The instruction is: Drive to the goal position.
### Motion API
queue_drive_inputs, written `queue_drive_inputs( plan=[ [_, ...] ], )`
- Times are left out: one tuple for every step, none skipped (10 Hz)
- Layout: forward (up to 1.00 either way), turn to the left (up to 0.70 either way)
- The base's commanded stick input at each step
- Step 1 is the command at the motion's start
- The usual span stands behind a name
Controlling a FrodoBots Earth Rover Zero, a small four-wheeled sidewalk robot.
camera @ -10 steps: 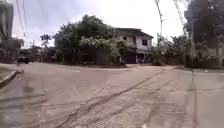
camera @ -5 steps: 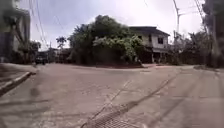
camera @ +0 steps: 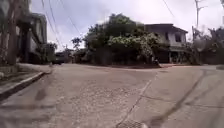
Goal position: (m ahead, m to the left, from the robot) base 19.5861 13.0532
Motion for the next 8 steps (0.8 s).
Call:
queue_drive_inputs(
  plan=[
    [1.00, 0.40],
    [1.00, 0.40],
    [1.00, 0.40],
    [1.00, 0.40],
    [1.00, 0.40],
    [1.00, 0.40],
    [1.00, 0.40],
    [1.00, 0.40]
  ],
)
